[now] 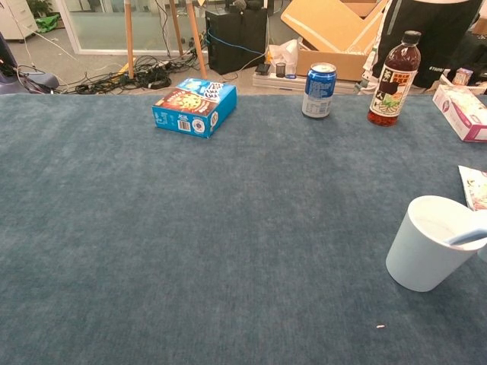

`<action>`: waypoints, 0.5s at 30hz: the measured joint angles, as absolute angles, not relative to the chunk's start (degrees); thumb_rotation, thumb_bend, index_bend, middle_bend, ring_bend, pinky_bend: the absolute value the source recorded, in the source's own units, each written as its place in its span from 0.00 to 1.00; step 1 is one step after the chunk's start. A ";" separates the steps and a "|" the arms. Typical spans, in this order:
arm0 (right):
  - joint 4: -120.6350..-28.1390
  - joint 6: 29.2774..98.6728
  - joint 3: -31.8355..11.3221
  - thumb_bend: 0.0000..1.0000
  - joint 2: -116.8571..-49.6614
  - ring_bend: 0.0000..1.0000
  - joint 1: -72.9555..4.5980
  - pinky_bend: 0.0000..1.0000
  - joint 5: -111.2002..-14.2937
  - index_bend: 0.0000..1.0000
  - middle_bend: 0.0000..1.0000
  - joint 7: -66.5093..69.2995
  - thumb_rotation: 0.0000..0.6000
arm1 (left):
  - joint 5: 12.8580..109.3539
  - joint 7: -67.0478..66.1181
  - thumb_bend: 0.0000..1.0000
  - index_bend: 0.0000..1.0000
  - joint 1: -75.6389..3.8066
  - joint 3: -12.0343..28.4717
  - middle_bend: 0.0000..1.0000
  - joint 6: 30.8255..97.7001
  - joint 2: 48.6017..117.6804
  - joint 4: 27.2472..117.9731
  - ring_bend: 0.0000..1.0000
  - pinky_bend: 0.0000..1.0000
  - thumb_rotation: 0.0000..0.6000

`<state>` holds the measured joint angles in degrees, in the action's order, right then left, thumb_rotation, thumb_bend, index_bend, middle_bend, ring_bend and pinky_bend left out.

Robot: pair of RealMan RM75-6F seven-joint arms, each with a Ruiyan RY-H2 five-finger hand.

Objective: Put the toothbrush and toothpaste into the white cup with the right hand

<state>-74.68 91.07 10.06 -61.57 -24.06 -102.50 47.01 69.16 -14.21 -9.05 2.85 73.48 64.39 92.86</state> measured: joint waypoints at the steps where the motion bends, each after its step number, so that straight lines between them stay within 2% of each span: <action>1: -75.17 90.76 9.70 0.05 -61.26 0.14 -23.82 0.50 -101.86 0.43 0.16 44.64 1.00 | 69.18 -14.19 0.00 0.59 -9.05 2.85 0.25 73.50 64.38 92.87 0.19 0.20 1.00; 8: -77.30 87.00 6.87 0.05 -59.73 0.13 -22.18 0.35 -96.38 0.42 0.14 23.91 1.00 | 69.03 -14.07 0.00 0.59 -9.05 2.92 0.25 73.46 64.36 92.82 0.19 0.20 1.00; 15: -77.33 79.40 4.15 0.05 -59.06 0.07 -21.30 0.29 -89.61 0.41 0.09 7.44 1.00 | 68.87 -14.25 0.00 0.59 -9.02 2.86 0.25 73.42 64.44 92.74 0.19 0.20 1.00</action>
